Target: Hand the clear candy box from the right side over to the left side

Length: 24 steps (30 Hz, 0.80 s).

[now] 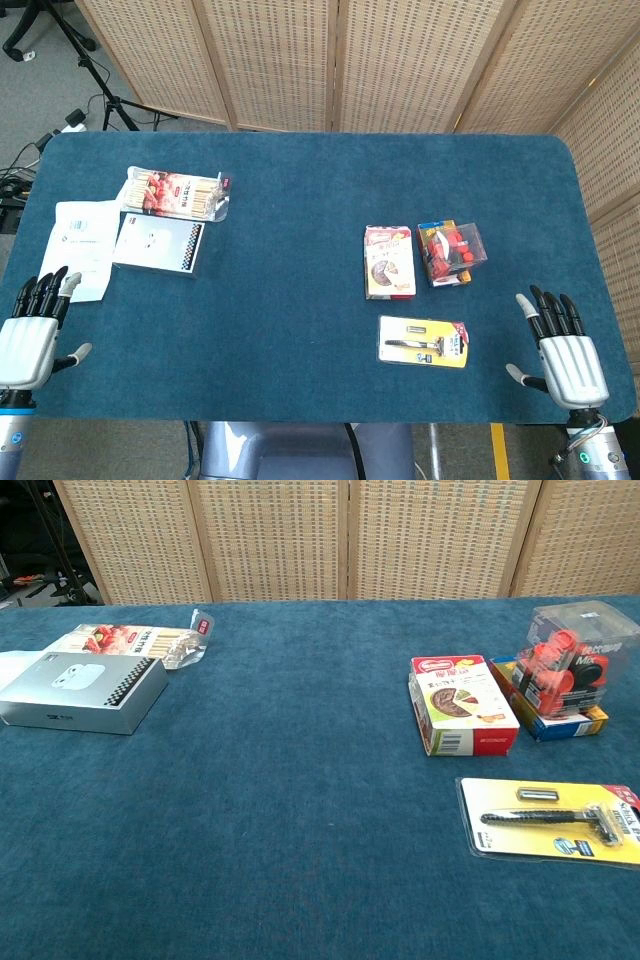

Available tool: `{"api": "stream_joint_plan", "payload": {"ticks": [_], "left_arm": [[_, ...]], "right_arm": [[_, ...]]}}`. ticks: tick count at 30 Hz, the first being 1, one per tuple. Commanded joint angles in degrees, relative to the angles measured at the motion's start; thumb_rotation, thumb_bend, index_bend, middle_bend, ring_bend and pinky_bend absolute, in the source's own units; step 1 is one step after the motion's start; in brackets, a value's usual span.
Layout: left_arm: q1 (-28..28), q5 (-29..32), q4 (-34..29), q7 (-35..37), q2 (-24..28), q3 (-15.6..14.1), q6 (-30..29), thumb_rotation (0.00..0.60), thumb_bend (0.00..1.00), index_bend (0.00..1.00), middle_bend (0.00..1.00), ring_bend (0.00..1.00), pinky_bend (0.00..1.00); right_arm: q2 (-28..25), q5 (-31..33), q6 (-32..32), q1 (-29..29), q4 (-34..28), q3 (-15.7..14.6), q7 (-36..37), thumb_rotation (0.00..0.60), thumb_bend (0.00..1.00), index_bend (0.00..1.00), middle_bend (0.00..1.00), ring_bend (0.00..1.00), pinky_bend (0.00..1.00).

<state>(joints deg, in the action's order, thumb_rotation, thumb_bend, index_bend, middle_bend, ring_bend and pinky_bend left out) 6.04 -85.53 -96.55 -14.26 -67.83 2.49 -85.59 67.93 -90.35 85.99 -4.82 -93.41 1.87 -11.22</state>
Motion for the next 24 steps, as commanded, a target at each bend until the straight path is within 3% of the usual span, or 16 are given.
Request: {"api": "stream_joint_plan", "payload": {"ticks": [1,24], "left_arm": [[0.0,0.0,0.0,0.0,0.0,0.0,0.0,0.600,0.12,0.00,0.00,0.00,0.00],[-0.4,-0.3,-0.2,2.0,0.9,0.1,-0.7,0.600,0.12,0.00,0.00,0.00,0.00]], "right_arm": [[0.0,0.0,0.0,0.0,0.0,0.0,0.0,0.600,0.00,0.00,0.00,0.00,0.00],[0.6,0.3,-0.9,-0.3,0.0,-0.1,-0.8,0.600,0.00,0.00,0.00,0.00,0.00]]}}
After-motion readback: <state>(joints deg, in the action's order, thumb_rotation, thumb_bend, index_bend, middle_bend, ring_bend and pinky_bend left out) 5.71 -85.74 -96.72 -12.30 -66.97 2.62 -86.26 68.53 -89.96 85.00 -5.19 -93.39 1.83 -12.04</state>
